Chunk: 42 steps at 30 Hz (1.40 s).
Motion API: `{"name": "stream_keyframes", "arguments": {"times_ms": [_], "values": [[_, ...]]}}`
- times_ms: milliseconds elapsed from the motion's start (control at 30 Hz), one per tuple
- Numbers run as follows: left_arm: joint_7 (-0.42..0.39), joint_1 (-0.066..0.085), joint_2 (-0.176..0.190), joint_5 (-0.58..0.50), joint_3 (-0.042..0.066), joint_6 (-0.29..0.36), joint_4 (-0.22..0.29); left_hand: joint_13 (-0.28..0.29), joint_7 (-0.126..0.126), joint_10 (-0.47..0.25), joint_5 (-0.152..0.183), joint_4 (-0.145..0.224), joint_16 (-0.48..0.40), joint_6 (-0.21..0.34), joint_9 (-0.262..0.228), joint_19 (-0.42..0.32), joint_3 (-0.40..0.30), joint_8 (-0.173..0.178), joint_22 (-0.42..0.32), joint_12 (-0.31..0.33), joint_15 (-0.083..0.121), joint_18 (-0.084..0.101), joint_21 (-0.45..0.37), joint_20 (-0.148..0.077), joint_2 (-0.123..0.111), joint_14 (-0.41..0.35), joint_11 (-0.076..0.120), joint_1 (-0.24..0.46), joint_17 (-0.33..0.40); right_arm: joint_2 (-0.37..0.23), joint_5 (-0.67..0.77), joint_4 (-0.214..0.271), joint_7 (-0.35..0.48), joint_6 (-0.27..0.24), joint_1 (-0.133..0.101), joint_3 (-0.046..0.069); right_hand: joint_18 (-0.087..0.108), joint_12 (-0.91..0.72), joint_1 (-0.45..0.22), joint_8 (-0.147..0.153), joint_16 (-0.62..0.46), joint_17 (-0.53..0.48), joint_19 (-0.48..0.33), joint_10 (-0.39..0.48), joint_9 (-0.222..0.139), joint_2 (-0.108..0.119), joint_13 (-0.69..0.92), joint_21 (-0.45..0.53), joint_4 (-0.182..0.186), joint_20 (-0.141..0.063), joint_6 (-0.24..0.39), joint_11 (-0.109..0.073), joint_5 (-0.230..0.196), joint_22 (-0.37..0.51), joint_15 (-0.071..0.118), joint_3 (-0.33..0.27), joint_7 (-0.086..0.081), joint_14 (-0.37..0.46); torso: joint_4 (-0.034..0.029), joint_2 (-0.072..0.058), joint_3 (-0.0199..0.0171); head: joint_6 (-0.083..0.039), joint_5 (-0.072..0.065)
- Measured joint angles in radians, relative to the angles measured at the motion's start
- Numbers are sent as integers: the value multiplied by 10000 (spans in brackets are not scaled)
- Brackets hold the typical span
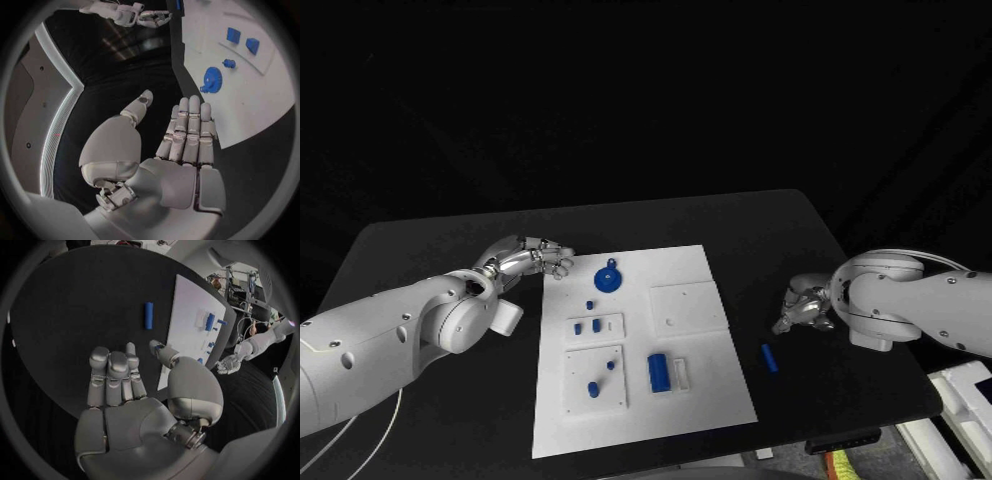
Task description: Assemble the parts on the task board
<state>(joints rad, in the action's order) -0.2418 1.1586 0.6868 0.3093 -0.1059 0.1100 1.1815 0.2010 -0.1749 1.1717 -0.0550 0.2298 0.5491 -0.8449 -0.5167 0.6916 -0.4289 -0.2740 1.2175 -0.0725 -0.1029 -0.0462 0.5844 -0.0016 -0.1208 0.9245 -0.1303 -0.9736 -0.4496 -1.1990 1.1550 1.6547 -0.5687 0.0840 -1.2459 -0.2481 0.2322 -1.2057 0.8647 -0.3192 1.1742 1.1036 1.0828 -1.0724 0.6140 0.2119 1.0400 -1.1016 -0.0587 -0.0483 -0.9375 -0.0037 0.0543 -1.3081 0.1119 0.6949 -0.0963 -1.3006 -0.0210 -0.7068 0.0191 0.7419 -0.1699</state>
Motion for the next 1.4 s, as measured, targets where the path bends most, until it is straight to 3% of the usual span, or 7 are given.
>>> {"name": "stream_keyframes", "arguments": {"times_ms": [533, 667, 833, 1033, 1100, 1167, 1400], "values": [[-5, -7, 123, 0, -13, 0, 60, -5, 0, 0, 0, 0, 0, 0, 0, 0, 0, 0, 8, 0, 0, 3, 0, 0, 0, 0, 0, 0, -10, 585, 497, 142, -246, 60, 930, 70, -7, 43, -251, 134, 1, 59, 0, -60, 26, 37, 63, -6, 66, 3, -32, 52, 0, 1, -85, -258, -148, -93, 7, 3, 20, 85, 23], [-5, -7, 156, 0, -19, -1, 63, -9, 0, 0, 0, 0, 0, 0, 0, 0, 0, 0, 7, 0, 0, 4, 0, 0, 0, 0, 0, 0, -10, 664, 712, 141, -285, 55, 1040, 106, -14, 70, -251, 134, 1, 76, 0, -92, 1333, 37, 72, -7, 78, 4, -71, 53, 0, 2, -97, -325, -153, -105, 8, 4, 20, 102, 22], [-5, -7, 172, 0, -24, -1, 80, -8, 0, 0, 0, 0, 0, 0, 9, 0, 0, 0, 7, 0, 0, 5, 0, 0, 0, 0, 0, 0, -19, 767, 1153, 135, -324, -12, 1137, 133, -78, 82, -288, 113, 1, 93, 0, -112, 1831, -1, 92, -7, 35, 6, -133, 72, 0, 1, -114, -368, -186, -123, 12, 7, 19, 111, 49], [-4, -8, 205, 0, -26, -1, 100, -8, 0, 0, 0, 0, 0, 0, 9, 0, 0, 0, 15, 0, 0, 5, 0, 0, 0, 0, 0, 0, -18, 932, 1866, 84, -380, -161, 1294, 163, -127, 38, 37, -1118, 5, 126, -5, -135, 1826, -325, 122, -8, -331, 4, -147, 86, 0, 2, -135, -282, -170, -144, 13, 7, 9, 124, 83], [-4, -8, 219, 0, -29, -1, 108, -7, 0, 0, 0, 0, 0, 0, 8, 0, 0, 0, 15, 0, 0, 6, 0, 0, 0, 0, 0, 0, -18, 982, 2119, 62, -398, -223, 1366, 175, -128, 31, 230, -1983, 7, 131, -59, -146, 1671, -365, 135, -8, -510, -15, -148, 76, 0, 2, -137, -215, -169, -145, 13, 7, 8, 125, 87], [-3, -8, 231, 0, -29, -1, 113, -7, 0, 0, 0, 0, 0, 0, 8, 0, 0, 0, 14, 0, 0, 5, 0, 0, 0, 0, 0, 0, -18, 1027, 2372, 47, -412, -314, 1456, 202, -156, 31, 535, -2503, 8, 148, -76, -147, 976, -345, 152, -8, -833, -29, -224, 76, -1, 3, -138, -51, -141, -146, 14, 7, 8, 130, 88], [0, -9, 259, 0, -32, -1, 131, -6, 0, 0, 0, 0, 0, 0, 8, 0, 0, 0, 13, 0, 0, 8, 0, 0, 0, 0, 0, 0, -28, 1126, 2750, 49, -358, -636, 1609, 282, -175, 32, 1093, -2503, 8, 179, -76, -216, 932, -205, 171, -9, -1635, -29, -408, 72, -41, 3, -152, 416, -89, -160, 15, 8, 14, 156, 82]]}}
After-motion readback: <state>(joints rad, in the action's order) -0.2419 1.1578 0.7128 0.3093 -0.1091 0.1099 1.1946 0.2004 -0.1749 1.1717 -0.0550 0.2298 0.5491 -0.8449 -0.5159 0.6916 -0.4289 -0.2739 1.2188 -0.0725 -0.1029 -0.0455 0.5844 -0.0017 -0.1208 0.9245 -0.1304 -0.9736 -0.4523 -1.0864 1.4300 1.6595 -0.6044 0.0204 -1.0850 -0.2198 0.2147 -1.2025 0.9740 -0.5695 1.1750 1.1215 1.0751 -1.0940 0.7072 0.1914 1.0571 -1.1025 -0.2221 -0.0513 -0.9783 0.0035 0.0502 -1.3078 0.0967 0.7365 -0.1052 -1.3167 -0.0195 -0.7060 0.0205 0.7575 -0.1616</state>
